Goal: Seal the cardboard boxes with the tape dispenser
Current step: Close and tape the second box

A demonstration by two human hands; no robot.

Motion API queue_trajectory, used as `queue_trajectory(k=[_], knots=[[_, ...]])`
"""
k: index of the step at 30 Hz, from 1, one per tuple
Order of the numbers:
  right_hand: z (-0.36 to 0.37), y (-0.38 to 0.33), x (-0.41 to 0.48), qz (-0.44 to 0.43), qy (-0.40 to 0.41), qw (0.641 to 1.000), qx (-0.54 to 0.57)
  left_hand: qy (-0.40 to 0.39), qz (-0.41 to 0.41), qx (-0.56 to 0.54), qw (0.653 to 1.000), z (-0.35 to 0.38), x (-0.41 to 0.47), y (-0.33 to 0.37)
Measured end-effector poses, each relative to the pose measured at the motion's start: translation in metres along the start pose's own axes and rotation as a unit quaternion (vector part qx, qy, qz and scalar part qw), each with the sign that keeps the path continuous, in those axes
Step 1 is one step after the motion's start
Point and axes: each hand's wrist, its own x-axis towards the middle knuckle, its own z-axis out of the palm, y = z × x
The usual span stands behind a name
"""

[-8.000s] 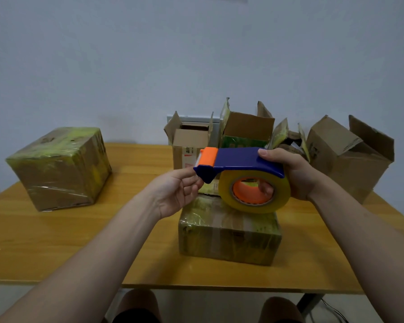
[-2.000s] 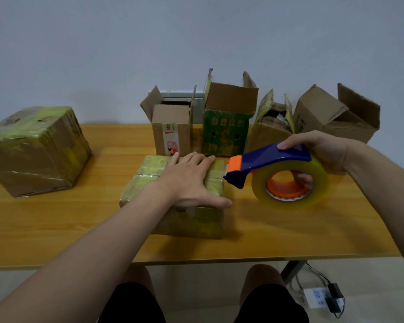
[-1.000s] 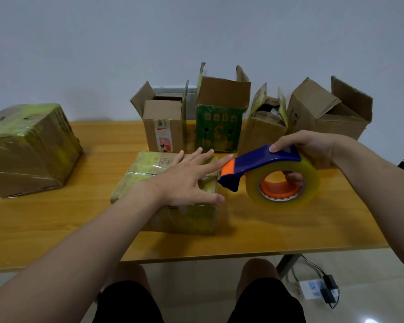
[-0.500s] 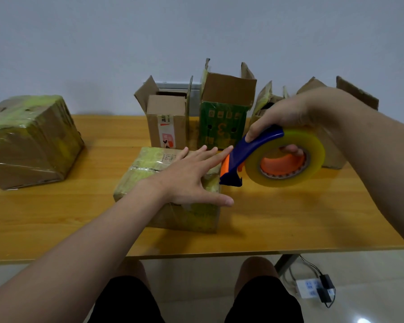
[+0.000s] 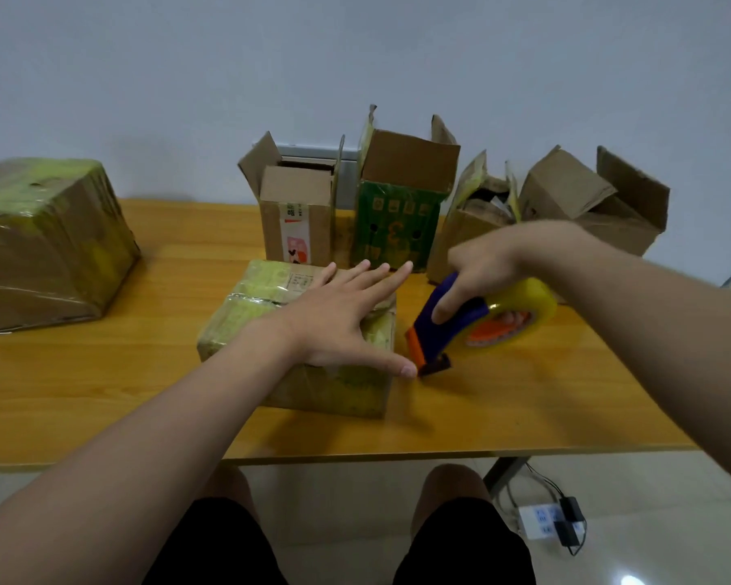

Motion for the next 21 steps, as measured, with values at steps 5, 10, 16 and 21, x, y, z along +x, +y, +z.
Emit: queue_trajectory(k=[5,10,16,21], knots=[[0.012,0.006,0.01,-0.024,0.026,0.995,0.095,0.017,-0.069,-0.07,0.995,0.0,0.003,0.002],[-0.007,0.03,-0.011,-0.033,0.152,0.964,0.215,0.166,-0.143,-0.122,0.968,-0.008,-0.003,0.01],[-0.014,0.02,-0.028,-0.035,0.372,0.864,0.339,0.248,-0.285,-0.009,0.926,-0.041,-0.023,-0.025],[0.0,-0.043,-0.016,-0.159,0.336,0.721,0.584,0.117,-0.405,-0.01,0.907,-0.045,-0.031,-0.056]])
